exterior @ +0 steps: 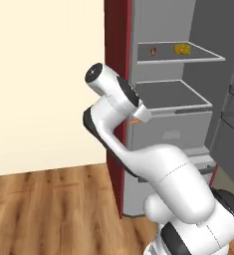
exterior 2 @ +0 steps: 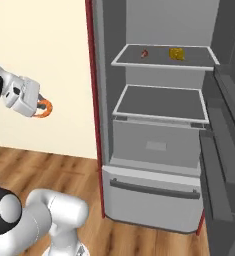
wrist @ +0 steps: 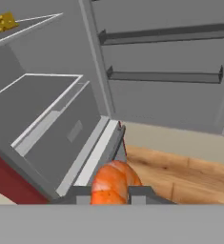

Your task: Take the cheese, shrimp, and mushroom from the fridge and place them on the plate on the dining counter to create an appetizer plate.

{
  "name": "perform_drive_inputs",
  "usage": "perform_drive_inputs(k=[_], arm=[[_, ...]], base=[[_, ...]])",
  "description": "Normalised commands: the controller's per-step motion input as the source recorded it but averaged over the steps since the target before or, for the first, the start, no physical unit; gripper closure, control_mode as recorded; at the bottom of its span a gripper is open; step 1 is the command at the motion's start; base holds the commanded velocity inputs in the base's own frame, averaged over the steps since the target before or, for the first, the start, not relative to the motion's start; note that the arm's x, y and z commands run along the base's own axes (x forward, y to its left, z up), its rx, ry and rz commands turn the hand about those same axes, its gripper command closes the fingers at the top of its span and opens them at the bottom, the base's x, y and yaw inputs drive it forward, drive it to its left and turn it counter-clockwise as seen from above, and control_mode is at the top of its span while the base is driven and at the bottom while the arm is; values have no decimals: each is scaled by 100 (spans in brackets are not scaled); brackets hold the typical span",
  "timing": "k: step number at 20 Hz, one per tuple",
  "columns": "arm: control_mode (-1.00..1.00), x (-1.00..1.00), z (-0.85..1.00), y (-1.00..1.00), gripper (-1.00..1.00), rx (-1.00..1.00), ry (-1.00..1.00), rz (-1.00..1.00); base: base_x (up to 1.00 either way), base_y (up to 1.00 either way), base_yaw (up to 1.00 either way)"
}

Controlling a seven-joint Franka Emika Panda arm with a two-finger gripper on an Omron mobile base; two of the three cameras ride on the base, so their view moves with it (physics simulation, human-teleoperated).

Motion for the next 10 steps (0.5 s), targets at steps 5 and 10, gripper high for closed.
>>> perform_drive_inputs(k=[5, 10], arm=[[100, 0, 0, 0, 100, 0, 0, 0], [100, 0, 0, 0, 100, 0, 0, 0]], base=[[-89, 7, 19], [-95, 4, 23]])
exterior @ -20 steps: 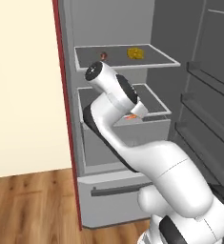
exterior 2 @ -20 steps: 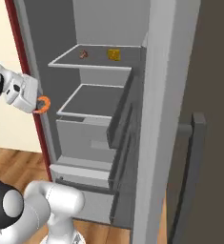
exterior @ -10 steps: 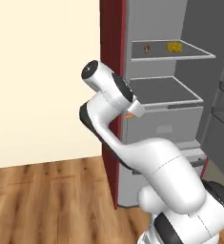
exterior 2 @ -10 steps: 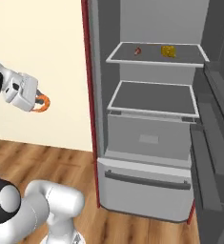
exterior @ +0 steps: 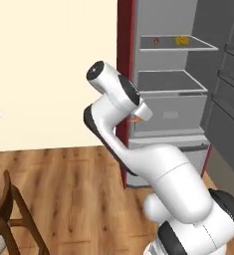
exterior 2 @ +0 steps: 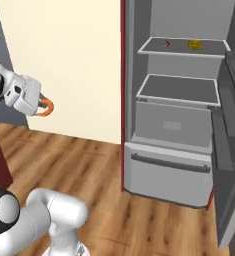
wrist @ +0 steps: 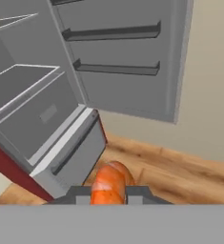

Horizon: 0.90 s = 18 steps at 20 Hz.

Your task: Take the cheese, shrimp, and mushroom from the fridge and place them on the plate on the dining counter to create an appetizer plate.

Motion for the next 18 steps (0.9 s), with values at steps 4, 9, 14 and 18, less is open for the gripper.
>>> perform_drive_inputs(k=[4, 9, 14, 18], arm=[[100, 0, 0, 0, 100, 0, 0, 0], [100, 0, 0, 0, 100, 0, 0, 0], [100, 0, 0, 0, 100, 0, 0, 0], [100, 0, 0, 0, 100, 0, 0, 0]], base=[[-66, 0, 37], [-62, 0, 39], [-63, 0, 39], [-61, 0, 39]])
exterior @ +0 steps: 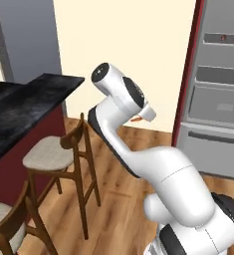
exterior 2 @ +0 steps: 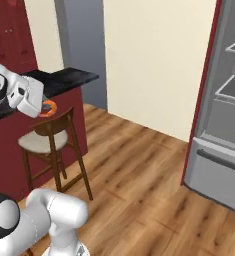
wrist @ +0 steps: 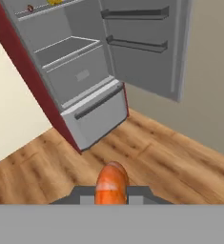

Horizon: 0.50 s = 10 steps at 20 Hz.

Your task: Take the cheese, shrimp, and mushroom from the fridge and place them on the plate on the dining counter to create an appetizer plate.

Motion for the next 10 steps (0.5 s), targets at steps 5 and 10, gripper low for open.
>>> perform_drive_inputs(k=[5, 10], arm=[[100, 0, 0, 0, 100, 0, 0, 0], [100, 0, 0, 0, 100, 0, 0, 0]], base=[[-47, 17, 46], [-41, 29, 50]])
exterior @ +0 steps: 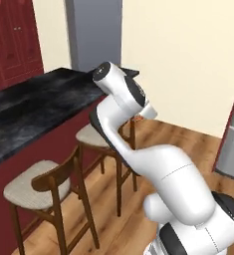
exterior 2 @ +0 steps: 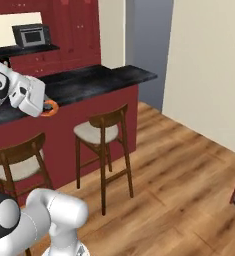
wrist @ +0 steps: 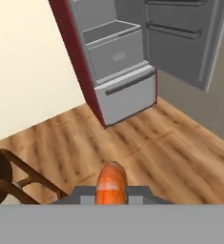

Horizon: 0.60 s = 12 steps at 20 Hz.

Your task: Take the cheese, shrimp, and mushroom from the fridge and place them on the plate on the dining counter to create an appetizer plate.

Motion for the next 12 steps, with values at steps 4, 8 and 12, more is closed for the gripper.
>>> perform_drive_inputs(k=[4, 8, 12], arm=[[100, 0, 0, 0, 100, 0, 0, 0], [100, 0, 0, 0, 100, 0, 0, 0], [100, 0, 0, 0, 100, 0, 0, 0]], base=[[-33, 31, 44], [-11, 39, 39], [-14, 48, 44]])
